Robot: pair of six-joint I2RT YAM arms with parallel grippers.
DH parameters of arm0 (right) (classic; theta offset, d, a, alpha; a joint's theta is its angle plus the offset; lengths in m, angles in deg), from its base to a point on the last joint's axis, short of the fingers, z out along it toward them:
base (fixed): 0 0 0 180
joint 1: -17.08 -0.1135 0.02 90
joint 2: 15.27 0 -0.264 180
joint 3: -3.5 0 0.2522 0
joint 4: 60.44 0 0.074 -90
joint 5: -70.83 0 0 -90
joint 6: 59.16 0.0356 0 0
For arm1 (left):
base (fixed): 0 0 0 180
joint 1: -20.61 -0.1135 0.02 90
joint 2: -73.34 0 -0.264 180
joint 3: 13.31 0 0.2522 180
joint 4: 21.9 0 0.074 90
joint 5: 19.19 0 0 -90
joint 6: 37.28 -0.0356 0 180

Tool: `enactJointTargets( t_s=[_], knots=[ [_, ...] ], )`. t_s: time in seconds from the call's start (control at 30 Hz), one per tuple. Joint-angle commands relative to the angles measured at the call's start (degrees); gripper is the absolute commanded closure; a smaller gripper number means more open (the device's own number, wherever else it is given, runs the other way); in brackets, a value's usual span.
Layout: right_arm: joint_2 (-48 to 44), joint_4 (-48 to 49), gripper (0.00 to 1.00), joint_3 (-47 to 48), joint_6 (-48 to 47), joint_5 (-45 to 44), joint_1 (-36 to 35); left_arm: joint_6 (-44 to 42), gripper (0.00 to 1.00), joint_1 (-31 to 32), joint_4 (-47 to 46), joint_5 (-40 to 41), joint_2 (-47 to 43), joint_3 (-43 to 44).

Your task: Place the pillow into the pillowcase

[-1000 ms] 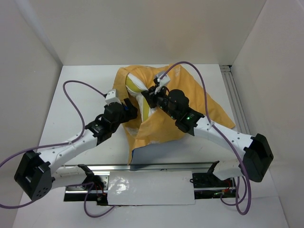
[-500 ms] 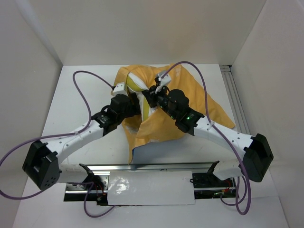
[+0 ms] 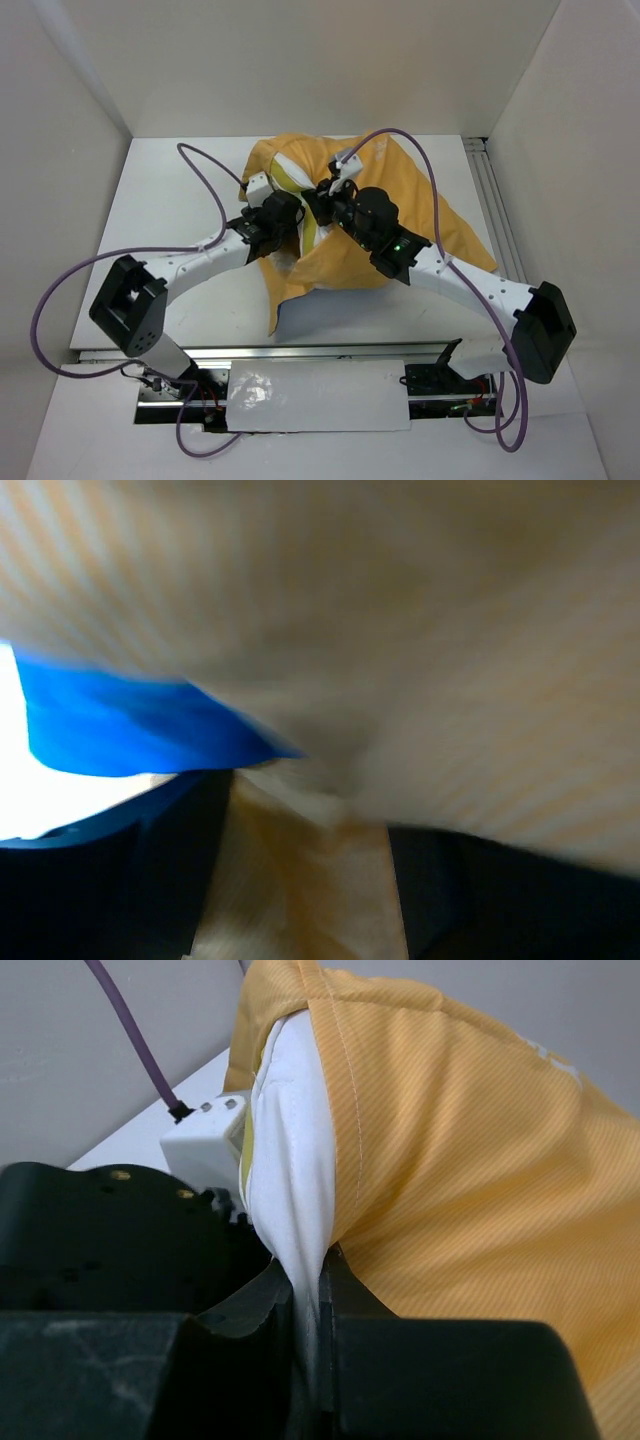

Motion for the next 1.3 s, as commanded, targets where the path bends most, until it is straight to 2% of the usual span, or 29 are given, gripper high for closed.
enactJointTargets(
  t_s=[0.0, 0.17, 0.2, 0.27, 0.43, 0.57, 0.67, 0.8, 0.93, 1.03, 1.13, 1.27],
  knots=[
    [-5.9, 7.3, 1.00, 3.4, 2.9, 2.2, -0.7, 6.9, 0.29, -0.8, 4.9, 8.2, 4.4, 4.7],
    [-6.8, 6.0, 1.00, 3.4, 2.4, 1.7, -0.7, 7.5, 0.58, -2.9, 4.2, 6.4, 7.2, 5.4],
    [-6.8, 5.2, 1.00, 3.4, 2.4, 1.1, -0.7, 7.0, 0.77, -3.0, 4.2, 6.4, 6.7, 5.4],
    [-6.2, 4.1, 1.00, 3.9, 1.1, -0.9, -0.7, 6.5, 1.00, -3.0, 3.5, 5.2, 5.5, 4.7],
    [-2.4, -1.8, 1.00, 4.9, -3.1, -10.8, -0.7, 2.3, 1.00, -3.0, 2.9, 5.8, -4.3, -0.9],
    [3.1, -5.7, 1.00, 6.2, -5.0, -18.6, -0.7, -9.8, 1.00, -7.3, -1.5, -6.2, -14.4, -7.2],
    [7.3, -5.7, 1.00, 6.2, -6.3, -21.5, -0.2, -12.7, 1.00, -12.2, 0.3, -10.5, -19.4, -9.1],
    [10.6, -4.8, 1.00, 5.5, -5.6, -21.3, 1.8, -15.5, 1.00, -18.0, 1.3, -18.0, -27.5, -11.2],
    [11.1, -4.8, 1.00, 4.9, -4.4, -20.7, 4.0, -19.2, 1.00, -23.8, 1.9, -25.6, -31.5, -12.5],
    [11.7, -6.9, 1.00, 4.8, -3.9, -19.3, 5.6, -21.7, 1.00, -29.0, 3.0, -29.5, -32.6, -13.5],
    [11.7, -7.4, 1.00, 3.6, -3.3, -19.3, 7.1, -22.4, 1.00, -30.6, 4.3, -31.1, -32.6, -13.5],
    [14.1, -8.2, 1.00, 3.6, -3.3, -18.1, 7.1, -23.6, 1.00, -34.0, 2.3, -42.6, -32.6, -13.5]
  ],
)
